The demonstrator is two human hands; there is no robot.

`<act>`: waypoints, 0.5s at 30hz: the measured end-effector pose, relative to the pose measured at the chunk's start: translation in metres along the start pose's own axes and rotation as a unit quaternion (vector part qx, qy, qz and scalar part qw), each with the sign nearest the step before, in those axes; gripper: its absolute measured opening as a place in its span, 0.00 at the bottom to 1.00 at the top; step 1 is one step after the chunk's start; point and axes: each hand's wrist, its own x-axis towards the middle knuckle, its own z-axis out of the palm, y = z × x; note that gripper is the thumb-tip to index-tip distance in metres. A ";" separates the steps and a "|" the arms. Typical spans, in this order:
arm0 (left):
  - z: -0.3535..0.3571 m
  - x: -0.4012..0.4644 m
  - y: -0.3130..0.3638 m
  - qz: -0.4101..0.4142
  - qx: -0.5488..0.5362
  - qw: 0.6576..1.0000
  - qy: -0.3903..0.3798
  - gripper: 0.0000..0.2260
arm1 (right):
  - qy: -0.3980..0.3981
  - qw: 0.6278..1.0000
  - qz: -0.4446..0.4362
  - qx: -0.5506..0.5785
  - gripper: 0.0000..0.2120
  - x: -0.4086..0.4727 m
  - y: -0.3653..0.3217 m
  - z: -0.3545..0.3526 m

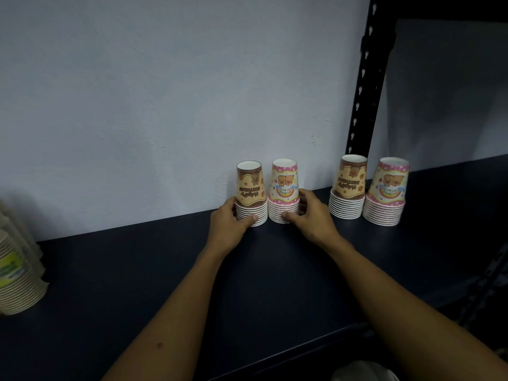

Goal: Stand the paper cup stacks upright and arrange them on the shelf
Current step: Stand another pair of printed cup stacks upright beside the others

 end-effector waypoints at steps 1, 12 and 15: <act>0.000 -0.001 0.000 0.001 0.000 1.000 0.000 0.22 | 0.001 1.000 0.001 -0.001 0.31 -0.001 0.000 0.000; 0.001 -0.011 0.006 0.011 0.014 0.999 -0.027 0.26 | 0.031 0.999 0.009 -0.006 0.32 -0.021 -0.004 -0.007; 0.005 -0.014 0.010 0.011 0.018 0.999 -0.044 0.27 | 0.051 0.999 0.016 -0.011 0.32 -0.031 -0.003 -0.013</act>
